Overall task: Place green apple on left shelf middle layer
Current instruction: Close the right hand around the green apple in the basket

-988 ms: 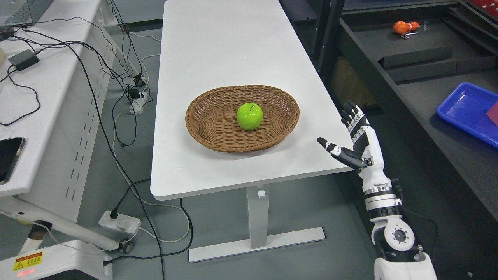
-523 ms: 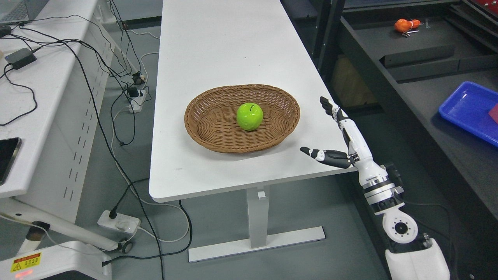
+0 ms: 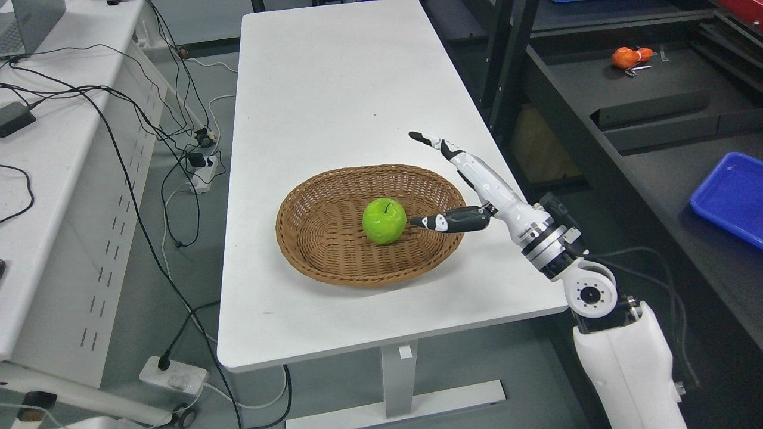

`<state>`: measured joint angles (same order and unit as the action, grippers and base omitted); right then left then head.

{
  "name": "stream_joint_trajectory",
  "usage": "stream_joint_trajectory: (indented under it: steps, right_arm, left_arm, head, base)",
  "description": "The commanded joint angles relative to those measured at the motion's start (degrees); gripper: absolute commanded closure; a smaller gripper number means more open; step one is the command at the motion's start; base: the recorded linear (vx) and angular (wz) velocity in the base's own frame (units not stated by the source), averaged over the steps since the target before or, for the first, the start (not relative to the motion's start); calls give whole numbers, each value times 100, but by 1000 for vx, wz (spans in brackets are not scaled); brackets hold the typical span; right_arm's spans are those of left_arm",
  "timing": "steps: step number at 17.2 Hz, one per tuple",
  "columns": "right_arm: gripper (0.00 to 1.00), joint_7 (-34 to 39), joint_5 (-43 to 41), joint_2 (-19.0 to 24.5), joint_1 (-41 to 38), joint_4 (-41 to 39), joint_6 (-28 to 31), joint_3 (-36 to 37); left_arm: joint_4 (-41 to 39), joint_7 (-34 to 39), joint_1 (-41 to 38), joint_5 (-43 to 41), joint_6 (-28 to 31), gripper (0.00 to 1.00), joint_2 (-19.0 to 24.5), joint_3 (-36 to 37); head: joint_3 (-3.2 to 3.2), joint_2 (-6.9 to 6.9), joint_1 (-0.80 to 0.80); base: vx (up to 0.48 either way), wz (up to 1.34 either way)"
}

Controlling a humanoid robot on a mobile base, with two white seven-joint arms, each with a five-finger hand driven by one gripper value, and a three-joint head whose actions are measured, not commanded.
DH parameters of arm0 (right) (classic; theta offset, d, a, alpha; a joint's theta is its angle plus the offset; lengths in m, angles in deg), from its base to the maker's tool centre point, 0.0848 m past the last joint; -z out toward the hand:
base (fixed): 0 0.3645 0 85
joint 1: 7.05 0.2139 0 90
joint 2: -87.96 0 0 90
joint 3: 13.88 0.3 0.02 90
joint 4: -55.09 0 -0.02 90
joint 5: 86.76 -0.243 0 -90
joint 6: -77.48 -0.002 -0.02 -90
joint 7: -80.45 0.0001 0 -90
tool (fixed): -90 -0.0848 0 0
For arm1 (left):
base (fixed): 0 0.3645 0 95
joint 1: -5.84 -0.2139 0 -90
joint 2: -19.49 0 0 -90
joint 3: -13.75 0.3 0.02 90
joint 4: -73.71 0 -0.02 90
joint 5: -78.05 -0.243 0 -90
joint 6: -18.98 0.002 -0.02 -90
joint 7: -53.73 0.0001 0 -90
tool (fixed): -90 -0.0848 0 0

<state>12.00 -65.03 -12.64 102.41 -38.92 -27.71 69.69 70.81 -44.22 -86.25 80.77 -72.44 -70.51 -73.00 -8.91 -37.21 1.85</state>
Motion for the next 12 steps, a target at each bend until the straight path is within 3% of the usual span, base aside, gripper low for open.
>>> stream_joint_trajectory:
  steps: [1, 5, 12]
  right_arm:
    - [3, 331, 516, -267, 578, 603, 95, -1343]
    - [1, 464, 1280, -487, 288, 639, 42, -1835]
    - [1, 691, 1307, -1023, 208, 876, -449, -2126]
  left_arm:
    - [0, -5, -1, 0, 2, 0, 100, 0]
    - [0, -5, -1, 0, 2, 0, 100, 0]
    - [0, -5, -1, 0, 2, 0, 100, 0]
  head:
    - [0, 0, 0]
    - [0, 0, 0]
    - [0, 0, 0]
  base:
    - [257, -7]
    - [214, 15]
    - [116, -77]
